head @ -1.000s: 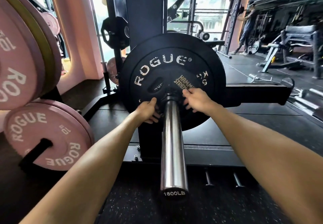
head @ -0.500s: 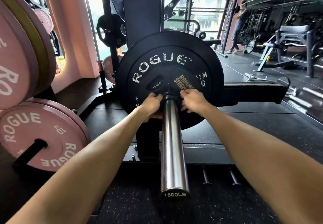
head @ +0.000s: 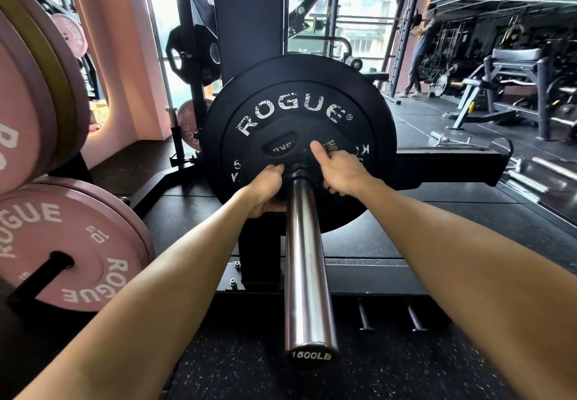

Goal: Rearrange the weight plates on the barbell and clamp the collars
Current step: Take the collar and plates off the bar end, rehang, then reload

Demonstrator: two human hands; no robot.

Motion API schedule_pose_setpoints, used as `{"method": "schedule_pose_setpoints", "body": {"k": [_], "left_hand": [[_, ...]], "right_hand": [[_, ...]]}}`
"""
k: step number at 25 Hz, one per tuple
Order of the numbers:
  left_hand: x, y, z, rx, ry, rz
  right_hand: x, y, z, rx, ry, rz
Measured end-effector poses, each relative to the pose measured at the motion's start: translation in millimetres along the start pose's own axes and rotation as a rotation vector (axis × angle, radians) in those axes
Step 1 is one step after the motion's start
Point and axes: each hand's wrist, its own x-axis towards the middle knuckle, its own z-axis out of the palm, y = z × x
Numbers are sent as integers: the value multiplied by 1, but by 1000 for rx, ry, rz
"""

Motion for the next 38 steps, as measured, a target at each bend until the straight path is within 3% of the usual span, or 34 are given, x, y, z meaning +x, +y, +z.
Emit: {"method": "schedule_pose_setpoints", "body": {"k": [5, 12, 25, 30, 34, 38], "left_hand": [[3, -8, 0, -56, -60, -3], [14, -13, 8, -189, 10, 6], [22, -13, 9, -86, 2, 89], [24, -12, 11, -49, 10, 85], [26, -20, 11, -138, 64, 36], [29, -20, 9, -152, 77, 3]], "right_hand": [[3, -18, 8, -169, 22, -24], [14, -16, 26, -277, 120, -57], [15, -6, 25, -281, 137, -143], [19, 2, 25, -117, 159, -144], [14, 34, 47, 591, 273, 73], [22, 40, 43, 563, 129, 77]]}}
